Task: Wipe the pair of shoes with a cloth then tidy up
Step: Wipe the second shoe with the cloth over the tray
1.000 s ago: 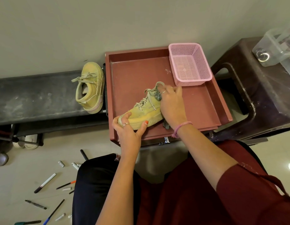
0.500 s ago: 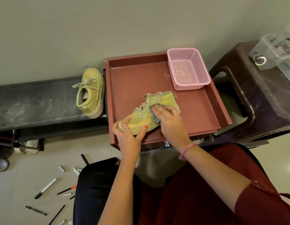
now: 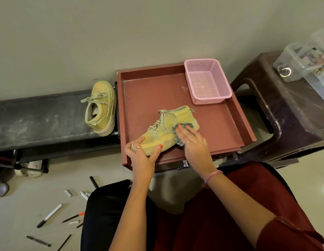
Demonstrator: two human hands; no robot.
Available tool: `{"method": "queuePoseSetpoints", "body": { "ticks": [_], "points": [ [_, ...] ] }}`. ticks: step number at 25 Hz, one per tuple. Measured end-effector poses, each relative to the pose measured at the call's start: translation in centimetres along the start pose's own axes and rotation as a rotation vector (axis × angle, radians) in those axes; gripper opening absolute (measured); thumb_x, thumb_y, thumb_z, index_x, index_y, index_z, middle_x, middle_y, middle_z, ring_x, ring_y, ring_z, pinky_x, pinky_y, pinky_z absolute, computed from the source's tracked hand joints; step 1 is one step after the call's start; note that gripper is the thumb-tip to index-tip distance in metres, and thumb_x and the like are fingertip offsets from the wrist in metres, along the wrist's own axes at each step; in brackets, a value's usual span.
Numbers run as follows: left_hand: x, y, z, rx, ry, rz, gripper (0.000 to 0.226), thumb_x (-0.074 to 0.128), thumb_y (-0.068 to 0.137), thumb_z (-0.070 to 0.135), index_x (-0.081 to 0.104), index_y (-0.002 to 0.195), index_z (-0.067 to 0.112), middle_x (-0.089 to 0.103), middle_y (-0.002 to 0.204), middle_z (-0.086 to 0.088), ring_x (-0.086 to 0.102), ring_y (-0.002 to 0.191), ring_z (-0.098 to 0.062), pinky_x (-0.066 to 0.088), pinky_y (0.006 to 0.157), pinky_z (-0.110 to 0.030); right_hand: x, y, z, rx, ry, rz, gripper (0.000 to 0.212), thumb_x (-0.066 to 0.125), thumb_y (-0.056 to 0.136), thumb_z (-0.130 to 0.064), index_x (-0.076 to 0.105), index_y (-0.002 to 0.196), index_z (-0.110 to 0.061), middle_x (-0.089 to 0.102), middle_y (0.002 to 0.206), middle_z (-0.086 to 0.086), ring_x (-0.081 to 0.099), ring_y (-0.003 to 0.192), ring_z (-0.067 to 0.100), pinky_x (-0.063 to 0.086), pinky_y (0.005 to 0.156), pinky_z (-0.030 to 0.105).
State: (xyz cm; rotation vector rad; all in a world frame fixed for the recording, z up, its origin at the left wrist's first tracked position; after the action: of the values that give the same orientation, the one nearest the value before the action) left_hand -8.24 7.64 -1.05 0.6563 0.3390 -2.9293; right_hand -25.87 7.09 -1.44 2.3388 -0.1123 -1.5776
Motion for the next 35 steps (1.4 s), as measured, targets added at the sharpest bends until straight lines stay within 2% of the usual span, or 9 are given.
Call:
{"method": "queuePoseSetpoints", "body": {
  "ticks": [3,6,11,13,19,24,29,32,35],
  "points": [
    [-0.1,0.0,0.1,-0.036,-0.028,-0.007,0.059,0.067,0.087,0.029,0.039,0.135,0.011,0.021,0.135,-0.007,0.041,0.103,-0.009,0.042,0.103,-0.027,0.0,2.4,3.0,0.433,0.268,0.052,0.05,0.044,0.086,0.008,0.051,0.134,-0.005,0.054,0.135,0.009,0.046,0.129,0.026,0.033,0.11,0.029],
    [0.0,0.1,0.0,-0.037,-0.024,-0.008,0.061,0.066,0.087,0.033,0.037,0.136,0.012,0.021,0.136,-0.007,0.043,0.106,-0.013,0.046,0.102,-0.039,-0.6,3.9,4.2,0.623,0.489,0.054,0.051,0.041,0.086,0.01,0.055,0.131,-0.009,0.059,0.128,0.003,0.054,0.118,0.017,0.033,0.099,0.009],
    [0.3,0.1,-0.1,-0.034,0.049,-0.011,0.073,0.072,0.081,0.04,0.035,0.139,0.017,0.02,0.137,-0.007,0.042,0.114,-0.019,0.04,0.099,-0.026,-0.4,2.6,4.5,0.955,0.957,0.063,0.044,0.041,0.09,0.001,0.061,0.118,-0.027,0.064,0.116,-0.003,0.061,0.107,0.017,0.05,0.096,0.042],
    [0.5,0.1,-0.3,-0.046,0.049,-0.028,0.081,0.079,0.073,0.04,0.035,0.138,0.021,0.02,0.136,-0.004,0.039,0.114,-0.014,0.033,0.096,-0.02,-1.1,2.8,4.6,0.948,0.969,0.065,0.047,0.041,0.088,0.002,0.063,0.107,-0.036,0.066,0.111,-0.004,0.062,0.106,0.018,0.051,0.094,0.044],
    [1.2,0.3,0.1,-0.012,0.107,-0.121,0.091,0.079,0.074,0.04,0.027,0.146,0.024,0.025,0.141,-0.009,0.041,0.12,-0.02,0.033,0.103,-0.026,-4.6,1.9,5.2,0.752,0.792,0.124,0.047,0.049,0.083,0.0,0.063,0.117,-0.029,0.066,0.111,-0.008,0.062,0.103,0.01,0.053,0.091,0.039],
    [0.3,1.6,2.2,0.114,0.988,-0.154,0.109,0.038,0.068,0.087,-0.001,0.153,0.031,0.014,0.158,-0.012,0.035,0.127,-0.037,0.038,0.101,-0.042,-5.5,1.9,4.8,0.728,0.828,0.149,0.047,0.05,0.083,0.001,0.065,0.112,-0.033,0.065,0.109,-0.011,0.062,0.103,0.01,0.053,0.091,0.04],
    [0.4,2.9,4.0,0.297,0.599,-0.387,0.13,0.08,0.072,0.041,-0.024,0.148,0.021,-0.023,0.159,-0.001,-0.002,0.148,-0.029,0.012,0.119,-0.051,-6.7,2.9,3.1,0.654,0.87,0.146,0.047,0.05,0.083,0.001,0.065,0.109,-0.035,0.065,0.108,-0.015,0.06,0.105,0.007,0.051,0.094,0.038],
    [0.9,3.5,6.7,0.367,0.443,-0.373,0.134,0.084,0.067,0.026,-0.023,0.148,0.027,-0.015,0.161,0.002,-0.005,0.148,-0.023,0.005,0.12,-0.046,-6.7,3.0,2.9,0.61,0.869,0.128,0.047,0.051,0.082,-0.001,0.066,0.109,-0.037,0.065,0.111,-0.015,0.061,0.106,0.008,0.052,0.093,0.04],
    [2.0,4.6,8.5,0.332,0.41,-0.381,0.13,0.084,0.061,0.018,-0.008,0.153,0.025,0.005,0.158,0.001,0.01,0.143,-0.027,0.016,0.116,-0.044,-6.8,3.1,2.8,0.592,0.83,0.115,0.046,0.05,0.084,0.003,0.065,0.115,-0.028,0.064,0.112,-0.012,0.059,0.108,0.007,0.049,0.097,0.037]
  ]
}}
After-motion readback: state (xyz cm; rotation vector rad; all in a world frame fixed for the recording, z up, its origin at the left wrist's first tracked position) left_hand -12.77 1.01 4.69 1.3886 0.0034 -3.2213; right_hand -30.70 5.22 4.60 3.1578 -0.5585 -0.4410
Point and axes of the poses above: each hand's wrist, its own y-axis towards the middle knuckle, its own x-axis out of the palm, z = x × y, the point moved 2 cm from there along y, towards the middle knuckle
